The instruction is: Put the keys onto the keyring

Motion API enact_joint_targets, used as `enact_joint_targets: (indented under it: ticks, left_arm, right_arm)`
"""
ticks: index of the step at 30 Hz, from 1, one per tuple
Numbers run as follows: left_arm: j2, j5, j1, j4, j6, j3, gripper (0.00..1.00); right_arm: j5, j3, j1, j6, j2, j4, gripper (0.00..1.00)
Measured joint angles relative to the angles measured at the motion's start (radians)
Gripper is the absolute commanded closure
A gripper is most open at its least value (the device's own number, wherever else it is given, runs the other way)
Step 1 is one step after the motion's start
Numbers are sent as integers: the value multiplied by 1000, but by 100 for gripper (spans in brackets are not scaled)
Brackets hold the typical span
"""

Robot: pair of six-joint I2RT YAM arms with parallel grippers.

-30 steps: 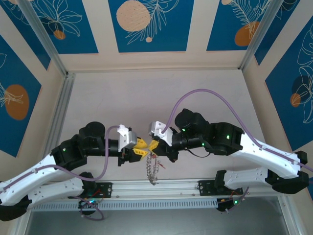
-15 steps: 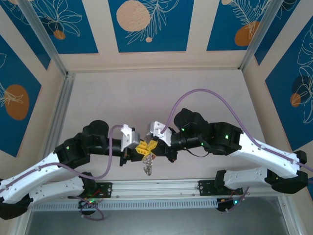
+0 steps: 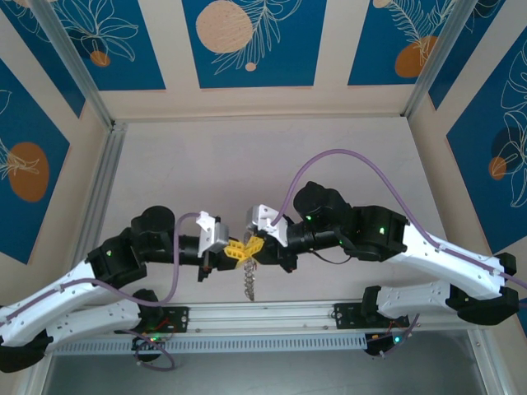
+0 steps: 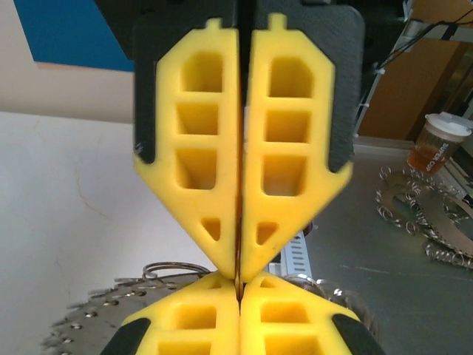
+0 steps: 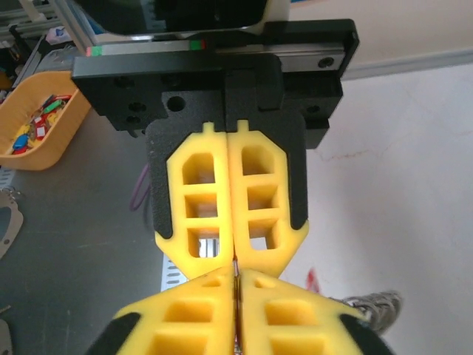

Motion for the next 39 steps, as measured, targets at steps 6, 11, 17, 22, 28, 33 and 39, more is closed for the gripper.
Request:
enact_joint_targets:
  ticks: [6,11,17,22,28,33,39]
  left_arm:
    - [-24,5,0,13,0,-15,100]
    - [-26,17,0,33,0,-26,100]
    - [-33,50,0,74,-7,-42,100]
    - [-46,94,0,122,-31,-52,100]
    - [-46,156,0,187,-67,-53,100]
    - [-46,197,0,236,-104,-53,100]
    - [-45,244,0,282,-140,-53,100]
  right_arm:
    - [4,-45,0,10,-52,57,64]
    - [11,-101,0,31,-112,89,63]
    - [15,-216,6,56,-231,133,64]
    - [7,-275,8,73,-312,169,68]
    - [-6,-309,13,82,-322,221,72]
    - [-50,-342,13,77,-317,276,77]
    - [-97,-359,41,56,-318,345,78]
